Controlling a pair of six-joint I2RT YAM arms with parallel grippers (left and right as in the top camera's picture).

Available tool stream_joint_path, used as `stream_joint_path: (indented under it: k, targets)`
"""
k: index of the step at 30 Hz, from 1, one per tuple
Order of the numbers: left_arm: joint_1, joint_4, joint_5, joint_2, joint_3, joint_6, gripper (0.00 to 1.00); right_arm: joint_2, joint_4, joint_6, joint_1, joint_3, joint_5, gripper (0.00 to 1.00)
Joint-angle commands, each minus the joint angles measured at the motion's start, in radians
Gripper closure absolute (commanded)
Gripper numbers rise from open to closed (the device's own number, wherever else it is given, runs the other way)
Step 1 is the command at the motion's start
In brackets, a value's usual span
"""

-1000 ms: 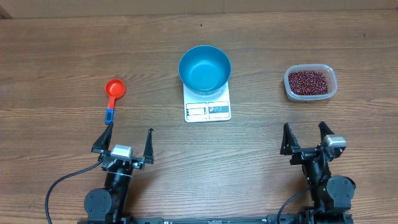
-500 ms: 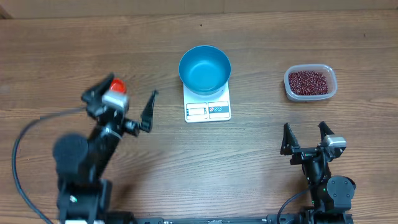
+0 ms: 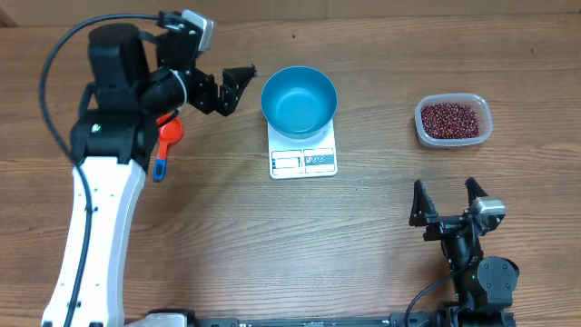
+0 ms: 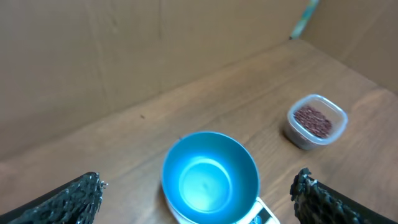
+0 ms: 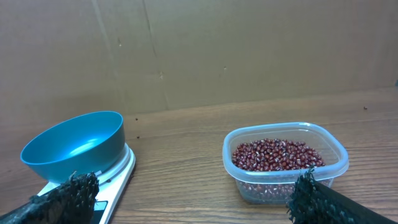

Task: Scoop item into bowl and weigh 150g on scale
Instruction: 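Reach the left gripper down to the red scoop and grasp it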

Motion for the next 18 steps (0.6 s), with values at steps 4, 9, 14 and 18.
stream_joint_path:
  k: [4,9,14,18]
  targets:
    - [0.03,0.035,-0.266,0.089,0.02,-0.301,0.0,-0.006,0.004,0.0,0.006,-0.011,0.007,0.0]
    - [0.081,-0.009,-0.373,0.195,0.02,-0.213,0.0,-0.006,0.004,0.0,0.006,-0.011,0.007,0.0]
    - [0.111,-0.041,-0.48,0.261,0.02,-0.142,0.16,-0.006,0.004,0.0,0.006,-0.011,0.007,0.0]
    - [0.143,-0.026,-0.546,0.315,0.02,-0.143,0.37,-0.006,0.004,0.0,0.006,-0.011,0.007,0.0]
